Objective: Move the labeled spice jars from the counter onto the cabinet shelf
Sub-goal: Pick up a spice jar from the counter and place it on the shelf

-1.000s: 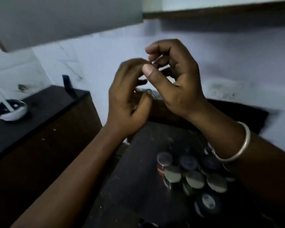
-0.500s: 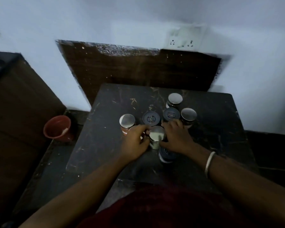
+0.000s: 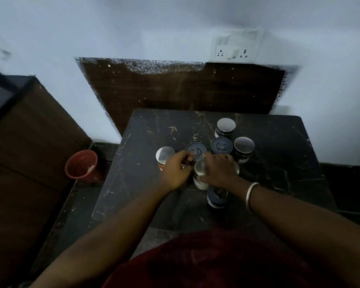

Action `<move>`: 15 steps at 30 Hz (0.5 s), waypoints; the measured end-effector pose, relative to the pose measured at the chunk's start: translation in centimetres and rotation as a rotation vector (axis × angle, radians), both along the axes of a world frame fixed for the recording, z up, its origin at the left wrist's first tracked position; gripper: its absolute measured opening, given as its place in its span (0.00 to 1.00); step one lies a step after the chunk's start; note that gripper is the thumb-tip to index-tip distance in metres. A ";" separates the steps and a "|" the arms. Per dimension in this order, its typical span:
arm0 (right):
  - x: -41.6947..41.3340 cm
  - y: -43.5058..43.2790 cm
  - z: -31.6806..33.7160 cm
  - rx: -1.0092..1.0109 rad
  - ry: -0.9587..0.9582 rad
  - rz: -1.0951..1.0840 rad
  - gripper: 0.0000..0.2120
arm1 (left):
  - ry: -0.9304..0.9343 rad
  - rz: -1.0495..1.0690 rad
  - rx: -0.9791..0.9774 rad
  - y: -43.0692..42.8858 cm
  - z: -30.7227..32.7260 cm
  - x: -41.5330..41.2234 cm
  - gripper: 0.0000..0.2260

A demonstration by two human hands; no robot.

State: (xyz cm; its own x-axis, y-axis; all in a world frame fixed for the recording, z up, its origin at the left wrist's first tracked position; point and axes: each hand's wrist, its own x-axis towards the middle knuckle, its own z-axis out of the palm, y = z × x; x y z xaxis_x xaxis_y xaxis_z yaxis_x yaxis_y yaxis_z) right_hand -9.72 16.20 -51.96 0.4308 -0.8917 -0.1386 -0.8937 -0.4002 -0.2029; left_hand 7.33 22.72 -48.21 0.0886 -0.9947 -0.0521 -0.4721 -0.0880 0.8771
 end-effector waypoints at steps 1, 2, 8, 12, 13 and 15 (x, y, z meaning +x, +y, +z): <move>-0.2 -0.4 1.1 0.018 -0.061 -0.017 0.35 | 0.022 0.013 0.008 -0.3 0.1 0.3 0.16; -0.4 -0.9 2.4 0.035 -0.137 -0.035 0.37 | 0.051 0.025 0.013 -0.5 0.3 0.5 0.16; -2.5 -3.0 13.4 0.131 -0.597 -0.003 0.35 | 0.379 -0.069 -0.009 -3.0 5.7 0.7 0.13; -3.6 -3.2 21.5 0.179 -1.015 0.083 0.30 | 0.596 -0.237 -0.086 -4.7 13.3 -0.2 0.26; -3.8 -3.0 23.3 0.196 -1.125 0.112 0.29 | 0.597 -0.280 -0.124 -4.7 15.2 -0.5 0.30; -3.9 -2.4 26.2 0.231 -1.357 0.145 0.27 | 0.572 -0.330 -0.185 -4.3 19.2 -1.4 0.36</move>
